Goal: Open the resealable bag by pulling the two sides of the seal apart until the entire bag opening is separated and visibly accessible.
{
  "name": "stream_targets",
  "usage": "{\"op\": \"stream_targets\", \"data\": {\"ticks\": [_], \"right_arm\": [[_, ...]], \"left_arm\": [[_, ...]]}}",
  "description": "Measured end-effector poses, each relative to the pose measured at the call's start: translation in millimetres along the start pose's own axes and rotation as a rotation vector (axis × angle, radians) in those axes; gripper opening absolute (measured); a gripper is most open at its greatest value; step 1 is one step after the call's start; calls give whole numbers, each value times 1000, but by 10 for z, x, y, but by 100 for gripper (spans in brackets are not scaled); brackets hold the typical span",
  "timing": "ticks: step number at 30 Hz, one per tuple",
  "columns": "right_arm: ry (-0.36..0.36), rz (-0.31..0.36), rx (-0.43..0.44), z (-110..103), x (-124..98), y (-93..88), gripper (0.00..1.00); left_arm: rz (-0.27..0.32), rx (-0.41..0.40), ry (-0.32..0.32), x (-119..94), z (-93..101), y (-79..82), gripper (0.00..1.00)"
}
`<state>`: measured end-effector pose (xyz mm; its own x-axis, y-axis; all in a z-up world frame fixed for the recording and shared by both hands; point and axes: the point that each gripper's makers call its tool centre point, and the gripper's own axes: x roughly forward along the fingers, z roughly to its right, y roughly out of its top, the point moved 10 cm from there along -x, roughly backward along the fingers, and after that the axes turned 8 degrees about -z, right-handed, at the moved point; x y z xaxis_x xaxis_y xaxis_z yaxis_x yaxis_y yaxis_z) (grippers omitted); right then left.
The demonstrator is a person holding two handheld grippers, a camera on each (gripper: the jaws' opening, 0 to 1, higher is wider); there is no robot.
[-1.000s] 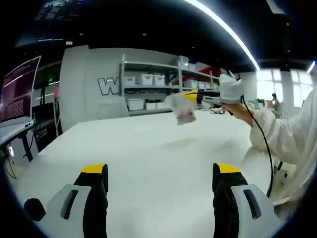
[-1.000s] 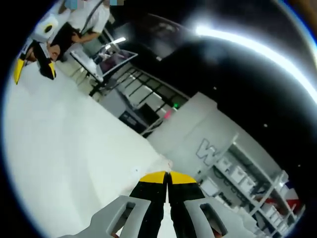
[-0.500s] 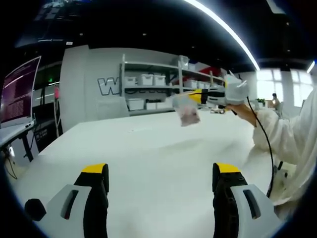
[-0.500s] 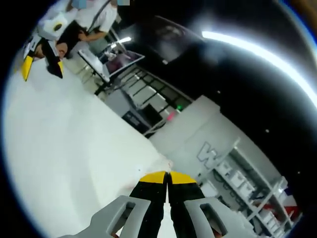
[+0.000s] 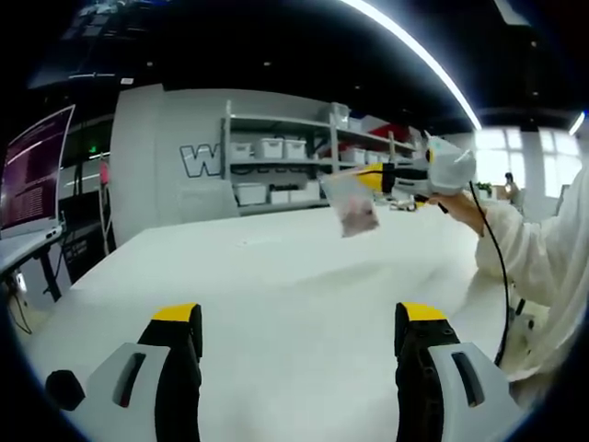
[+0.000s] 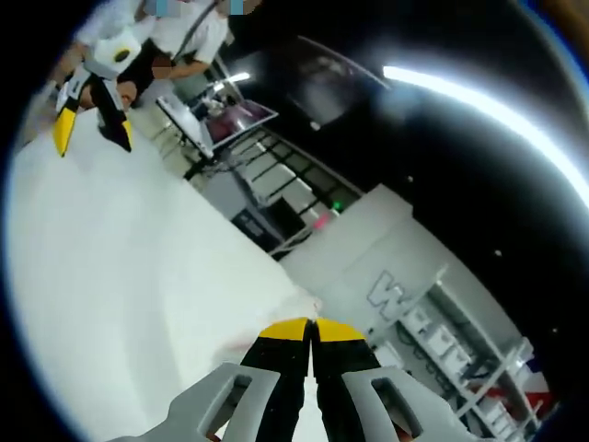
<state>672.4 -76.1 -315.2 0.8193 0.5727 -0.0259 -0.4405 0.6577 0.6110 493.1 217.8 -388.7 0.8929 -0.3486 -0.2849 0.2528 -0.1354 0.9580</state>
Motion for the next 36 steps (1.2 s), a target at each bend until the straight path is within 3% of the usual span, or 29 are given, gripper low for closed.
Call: {"op": "stream_targets", "data": {"ticks": [36], "right_arm": [[19, 47, -47, -194, -341, 185, 0]], "left_arm": [[-3, 0, -8, -17, 40, -15, 85]]}}
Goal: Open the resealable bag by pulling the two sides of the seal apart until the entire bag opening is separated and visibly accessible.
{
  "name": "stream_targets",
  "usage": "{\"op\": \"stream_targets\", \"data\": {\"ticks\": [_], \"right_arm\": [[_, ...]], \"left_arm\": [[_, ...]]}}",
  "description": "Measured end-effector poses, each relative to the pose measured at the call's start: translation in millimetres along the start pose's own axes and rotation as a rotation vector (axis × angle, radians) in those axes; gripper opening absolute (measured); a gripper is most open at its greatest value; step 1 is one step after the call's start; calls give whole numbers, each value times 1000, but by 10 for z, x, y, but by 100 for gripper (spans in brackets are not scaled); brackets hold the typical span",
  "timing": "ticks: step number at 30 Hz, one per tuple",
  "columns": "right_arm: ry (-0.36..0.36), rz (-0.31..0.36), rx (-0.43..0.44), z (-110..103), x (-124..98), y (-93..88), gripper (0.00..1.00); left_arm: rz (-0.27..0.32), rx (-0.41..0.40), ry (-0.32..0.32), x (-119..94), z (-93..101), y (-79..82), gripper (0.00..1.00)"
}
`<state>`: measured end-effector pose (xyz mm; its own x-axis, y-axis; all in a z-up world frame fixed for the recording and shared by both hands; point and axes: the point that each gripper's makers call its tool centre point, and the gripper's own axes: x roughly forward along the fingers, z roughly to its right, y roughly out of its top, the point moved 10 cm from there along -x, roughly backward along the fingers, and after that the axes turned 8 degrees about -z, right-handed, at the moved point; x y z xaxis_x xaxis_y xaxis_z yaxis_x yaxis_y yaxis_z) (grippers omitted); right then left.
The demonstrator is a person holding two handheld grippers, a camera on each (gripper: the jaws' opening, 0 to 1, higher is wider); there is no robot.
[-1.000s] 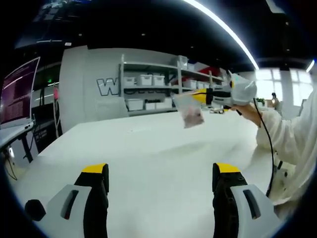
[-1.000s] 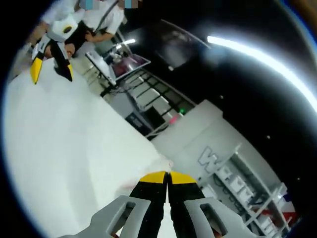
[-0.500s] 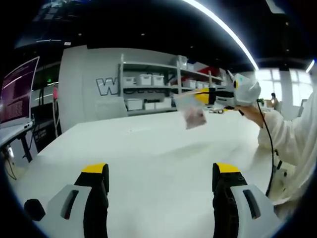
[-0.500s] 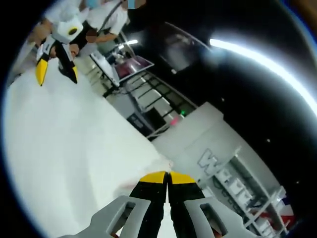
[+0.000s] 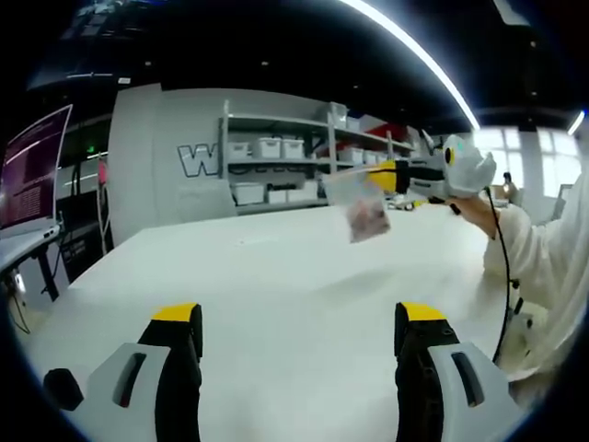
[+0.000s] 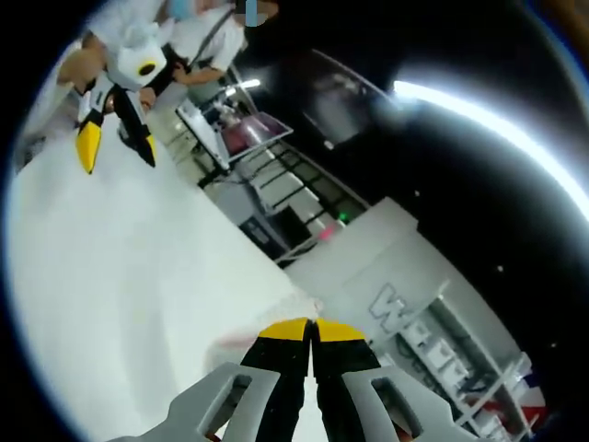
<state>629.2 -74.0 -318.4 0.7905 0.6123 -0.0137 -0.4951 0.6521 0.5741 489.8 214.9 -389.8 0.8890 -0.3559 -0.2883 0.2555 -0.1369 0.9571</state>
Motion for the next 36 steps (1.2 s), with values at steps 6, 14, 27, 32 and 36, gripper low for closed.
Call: {"op": "stream_targets", "data": {"ticks": [6, 14, 27, 32, 36], "right_arm": [[0, -6, -1, -10, -16, -17, 0], [1, -7, -11, -49, -63, -17, 0], [31, -26, -15, -184, -152, -82, 0], [31, -34, -7, -196, -165, -115, 0], [33, -44, 2, -196, -167, -169, 0]], "left_arm": [[0, -2, 5, -6, -15, -5, 85], [0, -3, 4, 1, -10, -18, 85], [-3, -2, 1, 7, 5, -24, 85], [-4, -3, 5, 3, 5, -28, 85], [-7, -1, 2, 6, 14, -34, 85]]}}
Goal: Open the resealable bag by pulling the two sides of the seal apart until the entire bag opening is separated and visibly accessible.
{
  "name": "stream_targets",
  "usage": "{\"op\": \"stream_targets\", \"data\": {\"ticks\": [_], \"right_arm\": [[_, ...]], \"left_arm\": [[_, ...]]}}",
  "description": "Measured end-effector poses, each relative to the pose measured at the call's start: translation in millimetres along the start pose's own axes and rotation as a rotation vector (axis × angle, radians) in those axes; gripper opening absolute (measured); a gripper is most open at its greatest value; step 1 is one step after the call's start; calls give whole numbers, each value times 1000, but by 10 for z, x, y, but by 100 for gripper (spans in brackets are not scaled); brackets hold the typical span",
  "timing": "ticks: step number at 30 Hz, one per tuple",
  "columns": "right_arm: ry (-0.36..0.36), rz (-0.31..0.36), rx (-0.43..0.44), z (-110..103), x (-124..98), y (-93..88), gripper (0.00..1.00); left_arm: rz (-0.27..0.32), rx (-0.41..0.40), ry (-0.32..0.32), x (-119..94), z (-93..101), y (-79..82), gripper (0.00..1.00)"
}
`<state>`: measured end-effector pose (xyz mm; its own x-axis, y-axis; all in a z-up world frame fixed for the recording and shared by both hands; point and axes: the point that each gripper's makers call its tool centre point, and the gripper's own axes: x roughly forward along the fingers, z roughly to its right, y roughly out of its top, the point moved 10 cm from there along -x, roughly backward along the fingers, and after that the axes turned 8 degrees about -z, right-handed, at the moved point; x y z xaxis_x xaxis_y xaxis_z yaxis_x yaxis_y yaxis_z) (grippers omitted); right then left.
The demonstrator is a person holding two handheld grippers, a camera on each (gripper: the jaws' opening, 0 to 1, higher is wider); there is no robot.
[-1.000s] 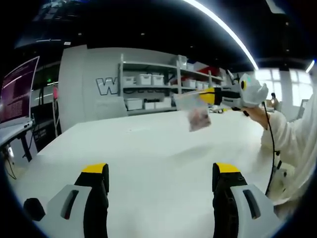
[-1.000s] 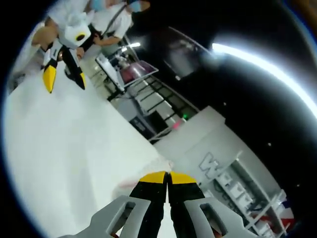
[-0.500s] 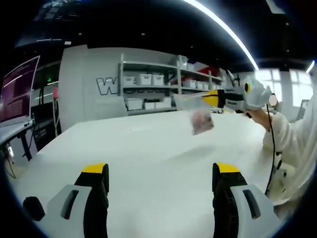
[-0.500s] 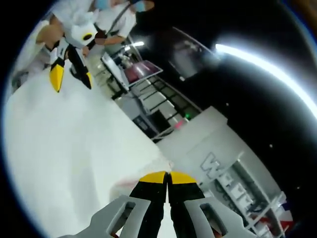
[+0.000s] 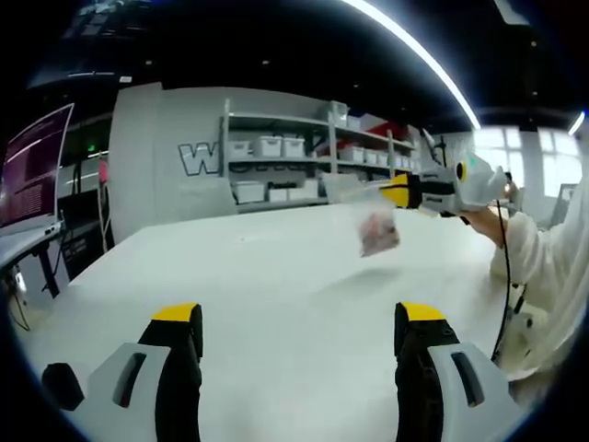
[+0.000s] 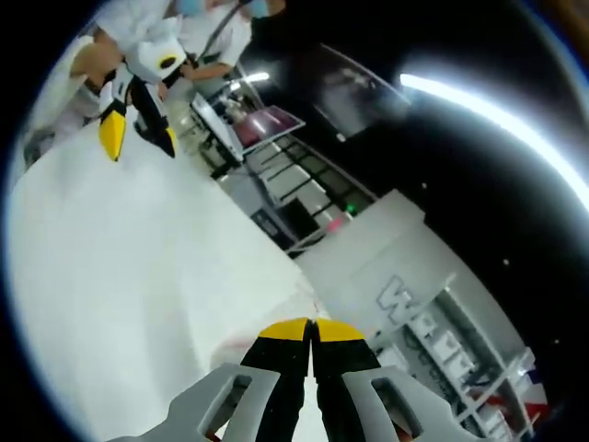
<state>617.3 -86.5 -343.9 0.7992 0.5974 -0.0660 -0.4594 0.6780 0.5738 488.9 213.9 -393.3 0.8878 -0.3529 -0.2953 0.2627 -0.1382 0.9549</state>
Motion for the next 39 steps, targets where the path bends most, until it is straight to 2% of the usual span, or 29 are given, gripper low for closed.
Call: {"op": "stream_targets", "data": {"ticks": [14, 24, 39], "right_arm": [[21, -9, 9, -89, -19, -89, 0], [34, 1, 2, -203, -113, -51, 0], [102, 29, -14, -441, -304, 82, 0]], "left_arm": [[-8, 1, -8, 29, -4, -25, 85], [-8, 2, -10, 25, 2, -29, 85], [-13, 0, -10, 29, 23, -37, 85]]}}
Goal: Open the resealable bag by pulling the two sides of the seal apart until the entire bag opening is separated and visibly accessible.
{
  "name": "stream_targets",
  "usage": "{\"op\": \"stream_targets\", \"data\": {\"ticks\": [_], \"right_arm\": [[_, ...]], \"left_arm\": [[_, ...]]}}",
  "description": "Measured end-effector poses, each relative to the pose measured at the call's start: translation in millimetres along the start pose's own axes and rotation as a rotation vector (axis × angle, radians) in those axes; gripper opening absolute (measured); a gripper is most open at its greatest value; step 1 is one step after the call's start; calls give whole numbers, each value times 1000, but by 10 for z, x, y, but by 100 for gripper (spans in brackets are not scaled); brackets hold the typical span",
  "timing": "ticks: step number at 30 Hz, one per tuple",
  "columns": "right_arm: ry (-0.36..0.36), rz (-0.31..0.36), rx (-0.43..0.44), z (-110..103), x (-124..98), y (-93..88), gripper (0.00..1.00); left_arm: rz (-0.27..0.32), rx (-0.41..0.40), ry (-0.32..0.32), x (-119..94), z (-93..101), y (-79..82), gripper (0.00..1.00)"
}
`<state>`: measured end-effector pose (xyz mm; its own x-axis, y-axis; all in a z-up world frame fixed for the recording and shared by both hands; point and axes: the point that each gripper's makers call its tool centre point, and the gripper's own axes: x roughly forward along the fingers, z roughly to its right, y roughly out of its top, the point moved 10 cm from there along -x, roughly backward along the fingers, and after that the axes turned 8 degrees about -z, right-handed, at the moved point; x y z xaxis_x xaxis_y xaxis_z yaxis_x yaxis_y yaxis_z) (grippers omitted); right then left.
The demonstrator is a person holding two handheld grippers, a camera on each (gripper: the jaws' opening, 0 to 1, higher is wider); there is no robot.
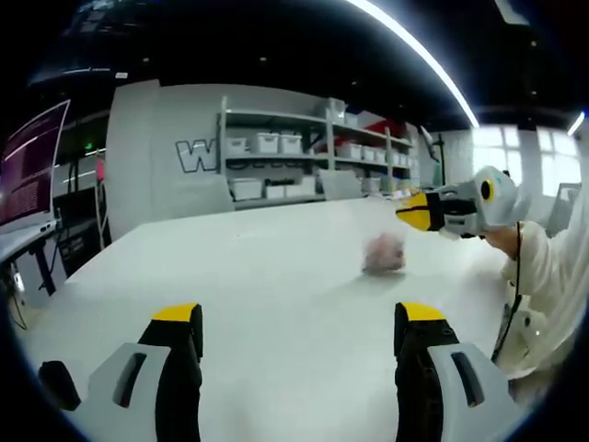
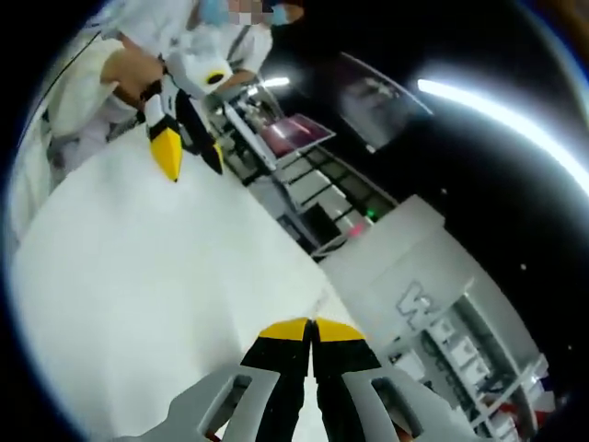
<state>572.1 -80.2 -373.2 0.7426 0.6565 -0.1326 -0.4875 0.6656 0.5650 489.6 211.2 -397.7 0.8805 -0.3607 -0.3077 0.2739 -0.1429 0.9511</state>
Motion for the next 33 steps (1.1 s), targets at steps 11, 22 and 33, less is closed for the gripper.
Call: {"op": "stream_targets", "data": {"ticks": [11, 22, 33], "right_arm": [[69, 17, -13, -243, -83, 95, 0], [140, 3, -15, -467, -142, 90, 0], [178, -8, -12, -569, -151, 56, 0]], "left_arm": [[-2, -3, 3, -3, -11, -10, 85], [0, -9, 9, -30, -43, -39, 85], [0, -11, 7, -14, -44, -54, 85]]}}
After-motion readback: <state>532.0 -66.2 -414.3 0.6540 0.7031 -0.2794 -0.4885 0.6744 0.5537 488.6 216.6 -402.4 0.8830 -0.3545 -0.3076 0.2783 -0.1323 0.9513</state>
